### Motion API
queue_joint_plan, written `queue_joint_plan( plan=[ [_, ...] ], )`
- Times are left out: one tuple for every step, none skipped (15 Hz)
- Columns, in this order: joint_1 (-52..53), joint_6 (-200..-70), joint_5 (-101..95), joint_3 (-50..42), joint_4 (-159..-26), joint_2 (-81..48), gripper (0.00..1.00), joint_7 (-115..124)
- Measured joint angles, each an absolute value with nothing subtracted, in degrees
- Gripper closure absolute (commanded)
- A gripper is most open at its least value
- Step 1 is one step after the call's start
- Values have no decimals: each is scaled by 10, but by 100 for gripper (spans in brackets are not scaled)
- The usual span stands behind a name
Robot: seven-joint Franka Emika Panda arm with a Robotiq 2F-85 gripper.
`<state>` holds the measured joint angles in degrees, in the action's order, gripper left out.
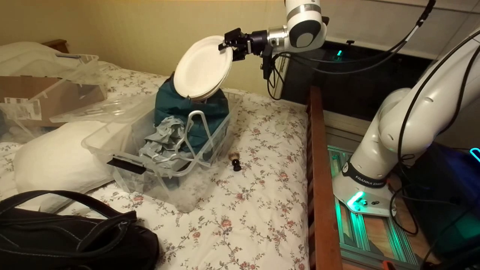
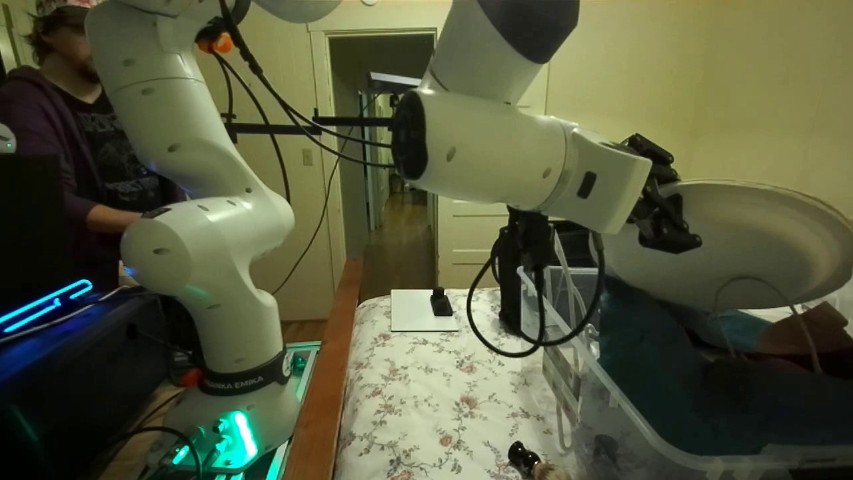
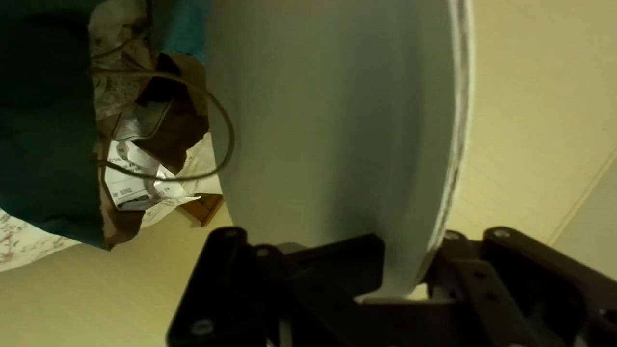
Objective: Put the plate in the green bag
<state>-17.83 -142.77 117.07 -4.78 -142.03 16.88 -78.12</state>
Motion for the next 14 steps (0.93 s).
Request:
queue_joint_plan(
  plan=[
    [-178, -1434, 1181, -45, -1413, 161, 100, -803],
    [-177, -1439, 1189, -44, -1406, 153, 100, -821],
    [-176, -1443, 1195, -43, -1399, 146, 100, -837],
    [-175, -1446, 1202, -43, -1392, 139, 100, -852],
    [-174, -1448, 1208, -43, -1386, 132, 100, -865],
    [-172, -1452, 1212, -43, -1379, 125, 100, -878],
    [-170, -1457, 1217, -43, -1374, 119, 100, -890],
    [-169, -1461, 1225, -43, -1367, 113, 100, -903],
    [-168, -1468, 1237, -43, -1359, 107, 100, -917],
    [-168, -1477, 1253, -43, -1351, 100, 100, -930],
    [-167, -1486, 1269, -43, -1342, 93, 100, -941],
    [-167, -1495, 1287, -43, -1332, 86, 75, -955],
    [-166, -1504, 1305, -43, -1321, 78, 74, -969],
    [-166, -1513, 1320, -42, -1310, 70, 67, -982]
  ],
)
